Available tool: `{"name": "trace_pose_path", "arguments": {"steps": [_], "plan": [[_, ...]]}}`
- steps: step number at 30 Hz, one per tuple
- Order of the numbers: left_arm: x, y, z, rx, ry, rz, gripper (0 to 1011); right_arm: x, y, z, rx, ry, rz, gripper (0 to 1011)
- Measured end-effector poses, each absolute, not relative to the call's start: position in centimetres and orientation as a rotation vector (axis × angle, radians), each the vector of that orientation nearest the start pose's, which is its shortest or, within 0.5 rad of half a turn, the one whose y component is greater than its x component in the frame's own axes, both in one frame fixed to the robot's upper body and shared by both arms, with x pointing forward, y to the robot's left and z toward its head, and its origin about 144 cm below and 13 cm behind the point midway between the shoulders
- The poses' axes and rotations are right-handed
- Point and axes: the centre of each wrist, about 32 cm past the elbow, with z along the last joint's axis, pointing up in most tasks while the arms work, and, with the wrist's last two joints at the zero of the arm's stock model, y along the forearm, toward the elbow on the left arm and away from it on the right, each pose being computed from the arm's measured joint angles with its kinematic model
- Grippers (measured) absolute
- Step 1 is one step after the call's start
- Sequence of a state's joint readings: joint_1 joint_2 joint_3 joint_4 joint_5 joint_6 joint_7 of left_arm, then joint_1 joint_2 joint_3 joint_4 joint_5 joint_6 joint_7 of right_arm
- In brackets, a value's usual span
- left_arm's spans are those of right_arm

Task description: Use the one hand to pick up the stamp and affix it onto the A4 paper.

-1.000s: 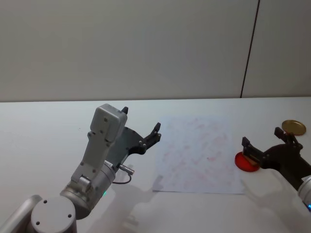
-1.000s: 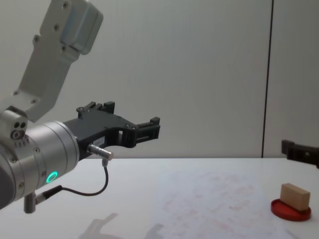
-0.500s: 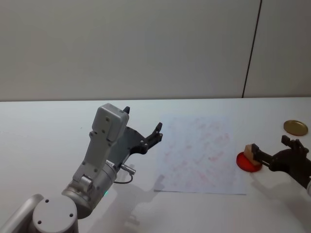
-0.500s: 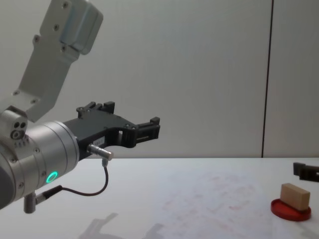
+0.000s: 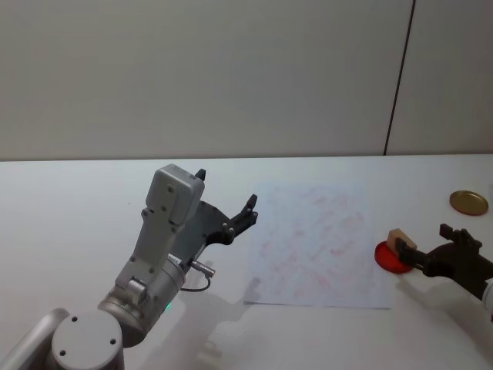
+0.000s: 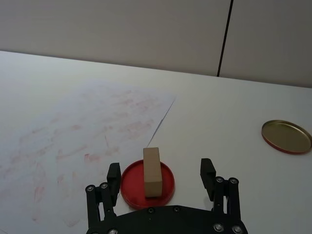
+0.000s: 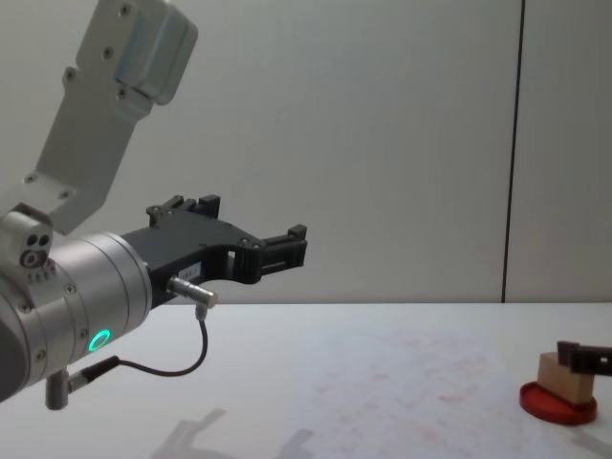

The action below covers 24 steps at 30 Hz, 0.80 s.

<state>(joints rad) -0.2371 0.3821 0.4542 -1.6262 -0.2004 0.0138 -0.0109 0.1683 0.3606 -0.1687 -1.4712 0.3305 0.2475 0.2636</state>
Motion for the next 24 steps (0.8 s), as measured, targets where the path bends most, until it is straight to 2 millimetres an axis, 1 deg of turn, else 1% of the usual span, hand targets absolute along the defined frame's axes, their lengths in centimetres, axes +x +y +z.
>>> {"name": "trace_pose_path", "arguments": {"steps": [15,17,18,21,22,23,24], "plan": [[49.2,19.8,120.4,0.061,-0.268,1.124,993,51.2,-28.8,115.9,-0.248,0.184,-1.158,1001],[49.2,19.8,120.4,0.061,-0.268,1.124,993,51.2,-28.7,115.9,-0.253,0.186,-1.154,942],[49.2,19.8,120.4,0.061,-0.268,1.124,993,51.2,-28.7,115.9,-0.253,0.186,-1.154,942],[49.2,19.8,120.4,0.061,-0.268,1.124,993,51.3,-28.6,115.8,-0.258,0.188,-1.151,888],[49.2,19.8,120.4,0.061,-0.268,1.124,993,51.3,-28.5,115.7,-0.261,0.189,-1.149,837],[49.2,19.8,120.4,0.061,-0.268,1.124,993,51.4,-28.5,115.7,-0.261,0.189,-1.149,821],[49.2,19.8,120.4,0.061,-0.268,1.124,993,51.4,-28.5,115.7,-0.262,0.19,-1.148,765]]}}
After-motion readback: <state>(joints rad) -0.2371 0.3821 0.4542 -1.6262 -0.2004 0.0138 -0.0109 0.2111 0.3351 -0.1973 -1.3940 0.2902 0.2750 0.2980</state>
